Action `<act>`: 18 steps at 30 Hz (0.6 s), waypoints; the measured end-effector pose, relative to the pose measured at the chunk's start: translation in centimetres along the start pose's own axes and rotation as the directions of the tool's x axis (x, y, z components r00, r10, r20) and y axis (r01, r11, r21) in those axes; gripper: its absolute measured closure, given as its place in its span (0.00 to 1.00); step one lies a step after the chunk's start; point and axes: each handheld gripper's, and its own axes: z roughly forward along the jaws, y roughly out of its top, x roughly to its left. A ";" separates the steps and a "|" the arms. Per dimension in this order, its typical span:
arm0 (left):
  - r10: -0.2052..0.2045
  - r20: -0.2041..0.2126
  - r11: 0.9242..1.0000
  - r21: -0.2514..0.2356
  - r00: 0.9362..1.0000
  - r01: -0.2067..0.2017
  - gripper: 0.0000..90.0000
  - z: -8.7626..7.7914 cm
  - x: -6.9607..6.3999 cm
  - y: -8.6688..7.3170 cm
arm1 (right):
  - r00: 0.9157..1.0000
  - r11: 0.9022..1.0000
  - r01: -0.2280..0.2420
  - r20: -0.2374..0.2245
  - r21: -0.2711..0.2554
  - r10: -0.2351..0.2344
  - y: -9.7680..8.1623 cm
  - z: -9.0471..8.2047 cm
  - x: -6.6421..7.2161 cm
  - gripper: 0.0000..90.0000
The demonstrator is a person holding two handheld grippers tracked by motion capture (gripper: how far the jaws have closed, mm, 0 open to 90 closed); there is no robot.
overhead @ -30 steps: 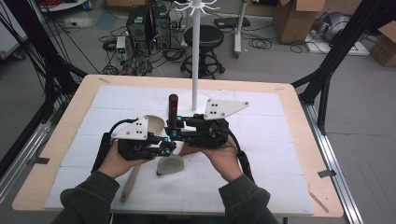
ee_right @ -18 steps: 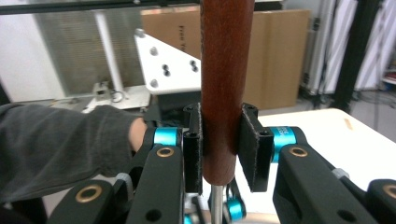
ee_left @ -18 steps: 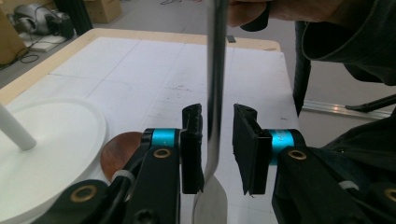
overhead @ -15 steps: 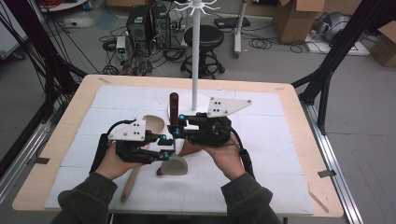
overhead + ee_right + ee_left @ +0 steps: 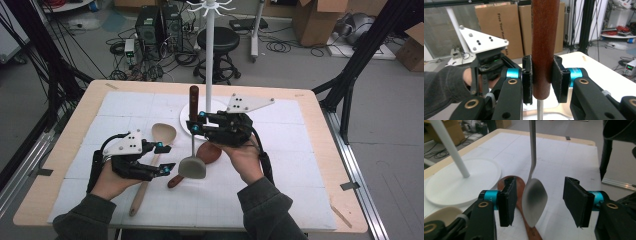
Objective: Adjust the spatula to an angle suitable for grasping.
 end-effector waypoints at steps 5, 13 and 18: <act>-0.020 -0.034 1.000 -0.005 0.999 0.020 0.43 -1.0 0.1 -0.9 | 1.000 1.000 -0.003 0.007 -0.003 0.003 0.9 0.2 -1.2 0.82; -0.047 -0.095 0.999 0.005 0.994 0.047 0.38 -2.1 0.6 -2.3 | 1.000 1.000 -0.024 0.020 -0.020 0.024 2.2 0.0 -3.1 0.82; -0.055 -0.112 0.998 0.009 0.992 0.056 0.37 -2.4 1.0 -2.8 | 0.999 1.000 -0.028 0.026 -0.013 0.028 2.6 0.0 -3.8 0.82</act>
